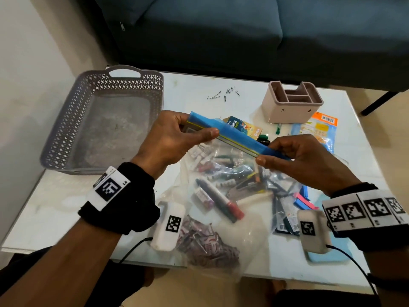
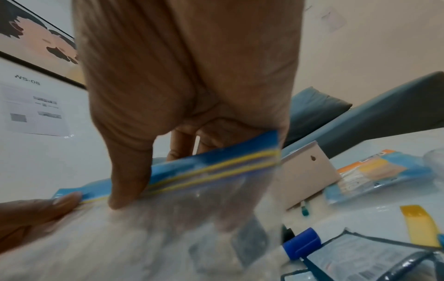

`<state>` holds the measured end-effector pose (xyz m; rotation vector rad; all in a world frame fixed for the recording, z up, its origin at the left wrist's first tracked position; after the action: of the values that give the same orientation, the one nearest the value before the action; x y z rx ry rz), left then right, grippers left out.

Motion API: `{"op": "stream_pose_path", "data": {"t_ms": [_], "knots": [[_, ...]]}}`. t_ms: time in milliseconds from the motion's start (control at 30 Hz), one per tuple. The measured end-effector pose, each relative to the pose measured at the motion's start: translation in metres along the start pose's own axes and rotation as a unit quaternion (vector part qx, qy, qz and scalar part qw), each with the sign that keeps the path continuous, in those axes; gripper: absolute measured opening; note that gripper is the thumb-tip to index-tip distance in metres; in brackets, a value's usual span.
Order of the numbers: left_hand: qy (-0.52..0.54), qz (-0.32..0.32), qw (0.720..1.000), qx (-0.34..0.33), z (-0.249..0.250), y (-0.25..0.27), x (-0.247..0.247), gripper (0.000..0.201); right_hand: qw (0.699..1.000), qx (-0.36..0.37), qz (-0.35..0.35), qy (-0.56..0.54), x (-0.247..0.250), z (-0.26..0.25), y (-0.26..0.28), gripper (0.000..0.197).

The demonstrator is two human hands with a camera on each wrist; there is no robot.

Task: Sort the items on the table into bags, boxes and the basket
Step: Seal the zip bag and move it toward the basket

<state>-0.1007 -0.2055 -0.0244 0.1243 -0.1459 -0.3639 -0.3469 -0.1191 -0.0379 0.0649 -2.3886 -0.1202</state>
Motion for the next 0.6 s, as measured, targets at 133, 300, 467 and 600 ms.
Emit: {"op": "stream_pose_path", "data": {"t_ms": [133, 300, 467, 600], "knots": [[0.004, 0.024, 1.000, -0.001, -0.001, -0.002, 0.010, 0.016, 0.998, -0.045, -0.016, -0.033, 0.007, 0.018, 0.007, 0.026], [0.000, 0.038, 0.999, 0.008, 0.000, -0.003, 0.012, 0.016, 0.998, -0.062, 0.006, -0.022, 0.013, 0.020, 0.009, 0.021], [-0.008, 0.032, 0.999, 0.024, -0.004, -0.004, 0.017, 0.014, 0.994, -0.083, 0.064, -0.036, 0.018, 0.024, 0.008, 0.032], [0.024, 0.079, 0.996, 0.019, -0.007, -0.007, 0.025, 0.011, 0.982, -0.134, 0.080, -0.103, 0.020, 0.033, 0.009, 0.038]]}}
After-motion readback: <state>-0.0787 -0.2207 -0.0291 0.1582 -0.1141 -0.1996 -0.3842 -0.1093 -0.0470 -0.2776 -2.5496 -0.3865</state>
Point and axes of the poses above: each hand's wrist, its own y-axis away from the middle knuckle, its own x-axis out of the back of the hand, z = x × y, the point moved 5 cm from there along -y, towards the middle knuckle, and after that the axes turned 5 degrees about y, right-handed, at the moved point
